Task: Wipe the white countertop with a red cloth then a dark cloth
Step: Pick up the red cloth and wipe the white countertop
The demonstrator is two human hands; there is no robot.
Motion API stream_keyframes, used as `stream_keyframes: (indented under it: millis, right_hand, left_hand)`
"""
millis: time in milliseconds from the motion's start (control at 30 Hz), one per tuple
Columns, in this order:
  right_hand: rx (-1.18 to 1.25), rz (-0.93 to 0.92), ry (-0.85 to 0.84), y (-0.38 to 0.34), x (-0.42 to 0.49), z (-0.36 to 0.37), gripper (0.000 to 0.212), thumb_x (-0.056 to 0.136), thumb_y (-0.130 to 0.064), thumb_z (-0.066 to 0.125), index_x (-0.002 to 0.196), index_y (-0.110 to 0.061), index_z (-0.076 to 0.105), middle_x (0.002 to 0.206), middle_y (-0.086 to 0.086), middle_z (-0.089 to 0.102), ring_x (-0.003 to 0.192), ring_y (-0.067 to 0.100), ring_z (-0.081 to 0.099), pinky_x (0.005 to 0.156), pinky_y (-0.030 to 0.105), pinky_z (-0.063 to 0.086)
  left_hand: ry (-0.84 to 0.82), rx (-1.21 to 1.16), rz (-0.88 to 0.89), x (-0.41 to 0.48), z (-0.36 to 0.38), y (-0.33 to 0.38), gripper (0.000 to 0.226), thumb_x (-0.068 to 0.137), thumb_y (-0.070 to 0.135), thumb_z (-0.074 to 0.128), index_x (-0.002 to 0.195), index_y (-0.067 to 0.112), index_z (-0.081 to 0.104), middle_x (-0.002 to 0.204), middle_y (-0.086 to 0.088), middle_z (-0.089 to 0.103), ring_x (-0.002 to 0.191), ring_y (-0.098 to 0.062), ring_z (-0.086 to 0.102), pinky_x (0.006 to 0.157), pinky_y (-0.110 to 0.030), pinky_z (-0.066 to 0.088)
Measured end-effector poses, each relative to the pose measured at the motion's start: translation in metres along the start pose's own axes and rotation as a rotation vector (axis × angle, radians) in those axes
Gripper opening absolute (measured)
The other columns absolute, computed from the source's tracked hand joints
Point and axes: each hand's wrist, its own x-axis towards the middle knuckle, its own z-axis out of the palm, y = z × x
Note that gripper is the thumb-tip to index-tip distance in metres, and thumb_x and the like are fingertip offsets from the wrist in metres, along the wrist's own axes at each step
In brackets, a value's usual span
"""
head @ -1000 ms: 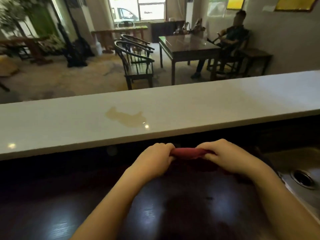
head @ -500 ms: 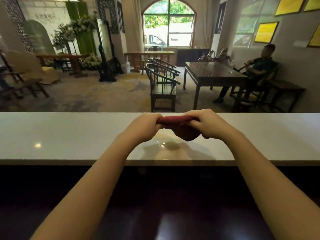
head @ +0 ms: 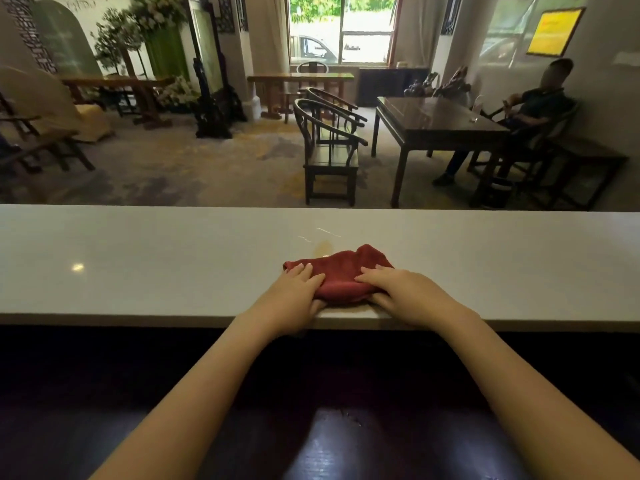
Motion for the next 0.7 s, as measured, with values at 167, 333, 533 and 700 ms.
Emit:
stream_keyframes:
  millis: [167,333,533,700]
  right_hand:
    - [0.045,0.03,-0.149,0.001,-0.005,0.006,0.076,0.078,-0.074,0.026,0.144,-0.037,0.019,0.157,-0.01,0.01,0.144,0.015,0.005,0.115,0.037,0.009]
    - [0.11,0.089,0.007,-0.006,0.005,0.014,0.062,0.087,-0.065,0.018,0.142,-0.037,0.025,0.155,-0.008,0.023,0.143,0.015,0.016,0.114,0.037,0.014]
    - [-0.062,0.038,-0.051,-0.028,0.035,0.026,0.052,0.094,-0.055,0.016,0.143,-0.041,0.009,0.159,-0.004,0.0,0.144,0.024,-0.009,0.111,0.056,-0.004]
    - [-0.014,0.097,-0.115,-0.027,0.042,0.035,0.055,0.09,-0.06,0.009,0.142,-0.046,-0.002,0.158,-0.006,-0.011,0.142,0.024,-0.019,0.106,0.062,-0.015]
  left_hand:
    - [-0.129,0.06,-0.037,0.0,0.005,-0.004,0.082,0.082,0.07,0.022,0.147,0.024,0.001,0.157,-0.007,-0.006,0.144,-0.022,-0.009,0.112,-0.052,-0.013]
    - [-0.119,-0.006,-0.044,-0.001,0.01,-0.004,0.101,0.061,0.081,0.0,0.146,0.027,-0.003,0.157,-0.006,-0.011,0.143,-0.019,-0.014,0.108,-0.051,-0.02]
    - [-0.082,0.003,-0.037,0.002,0.014,-0.006,0.069,0.088,0.061,0.005,0.146,0.025,0.0,0.157,-0.005,-0.009,0.143,-0.02,-0.013,0.11,-0.049,-0.017]
    - [-0.028,-0.004,-0.039,0.001,0.019,-0.005,0.063,0.093,0.053,0.008,0.147,0.022,0.001,0.157,-0.007,-0.007,0.144,-0.02,-0.011,0.112,-0.046,-0.012]
